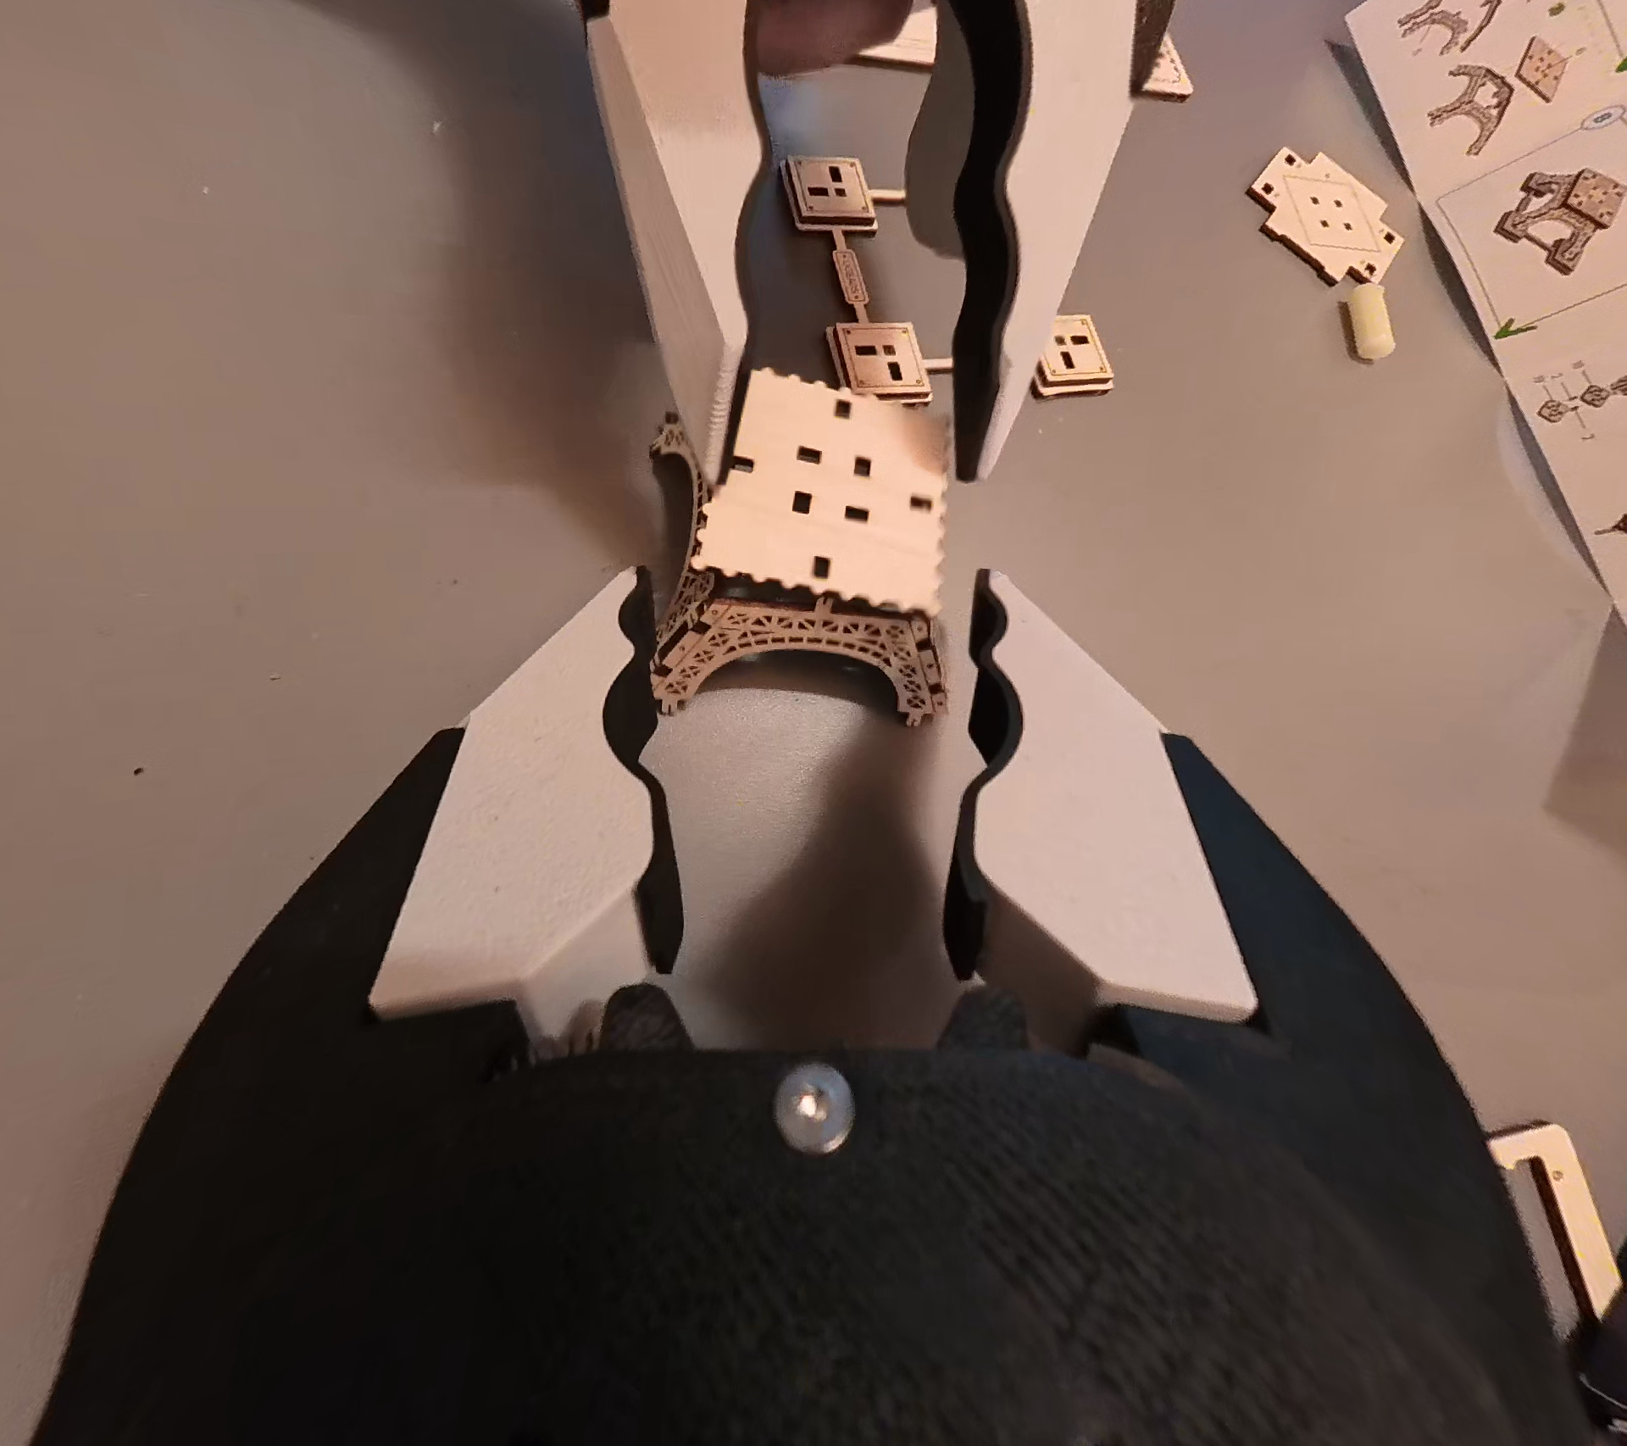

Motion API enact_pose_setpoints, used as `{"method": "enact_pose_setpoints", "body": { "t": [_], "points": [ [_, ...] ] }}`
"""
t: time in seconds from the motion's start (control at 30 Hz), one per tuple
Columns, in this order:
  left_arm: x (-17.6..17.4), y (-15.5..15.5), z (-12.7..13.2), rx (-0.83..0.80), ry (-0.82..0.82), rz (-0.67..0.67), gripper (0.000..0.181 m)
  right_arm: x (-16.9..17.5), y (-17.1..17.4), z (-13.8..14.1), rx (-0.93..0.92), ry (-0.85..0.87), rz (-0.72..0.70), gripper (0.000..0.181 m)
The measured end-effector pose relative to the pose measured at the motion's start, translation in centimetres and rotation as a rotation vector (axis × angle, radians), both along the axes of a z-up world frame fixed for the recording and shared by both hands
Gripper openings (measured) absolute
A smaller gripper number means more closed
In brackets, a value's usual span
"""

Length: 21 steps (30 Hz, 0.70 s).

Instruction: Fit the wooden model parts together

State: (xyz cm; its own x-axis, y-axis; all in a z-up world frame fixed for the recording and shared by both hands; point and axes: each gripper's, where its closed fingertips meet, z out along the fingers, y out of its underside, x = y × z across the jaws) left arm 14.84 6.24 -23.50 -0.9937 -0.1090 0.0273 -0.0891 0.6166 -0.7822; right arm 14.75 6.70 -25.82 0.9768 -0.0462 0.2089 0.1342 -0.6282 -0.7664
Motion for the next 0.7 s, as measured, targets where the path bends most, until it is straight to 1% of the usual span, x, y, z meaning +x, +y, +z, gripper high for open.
{"method": "enact_pose_setpoints", "body": {
  "t": [0.17, 0.27, 0.37, 0.43, 0.47, 0.5, 0.57, 0.63, 0.7],
  "points": [
    [-0.2, -0.1, -0.6, 0.044, -0.013, -0.001, 0.038, -0.1, 0.0, 0.0, -0.002, 0.004, 0.009, 0.067],
    [-0.1, 0.0, -0.5, 0.046, -0.031, 0.009, 0.046, -0.2, 0.0, -0.1, -0.003, 0.006, 0.010, 0.067],
    [0.6, 1.0, 0.6, 0.026, -0.074, 0.052, 0.053, -0.2, 0.0, -0.1, -0.003, 0.003, 0.014, 0.066],
    [1.0, 2.5, 1.4, 0.052, -0.080, 0.149, 0.056, -0.3, 0.0, -0.1, -0.002, 0.002, 0.017, 0.065],
    [0.6, 3.2, 1.6, 0.086, -0.070, 0.195, 0.060, -0.3, 0.0, -0.1, -0.002, 0.002, 0.018, 0.064],
    [0.2, 3.8, 1.9, 0.115, -0.074, 0.250, 0.059, -0.3, 0.0, -0.1, -0.003, 0.003, 0.018, 0.064],
    [-0.2, 4.9, 2.4, 0.141, -0.106, 0.450, 0.058, -0.3, 0.0, -0.1, -0.003, 0.003, 0.017, 0.064],
    [-1.4, 5.1, 2.3, 0.092, -0.056, 0.660, 0.057, -0.3, 0.0, 0.0, -0.002, 0.001, 0.017, 0.064],
    [-3.1, 4.6, 1.4, 0.043, -0.023, 0.761, 0.058, -0.2, 0.0, 0.0, -0.002, -0.001, 0.012, 0.066]
  ]
}}
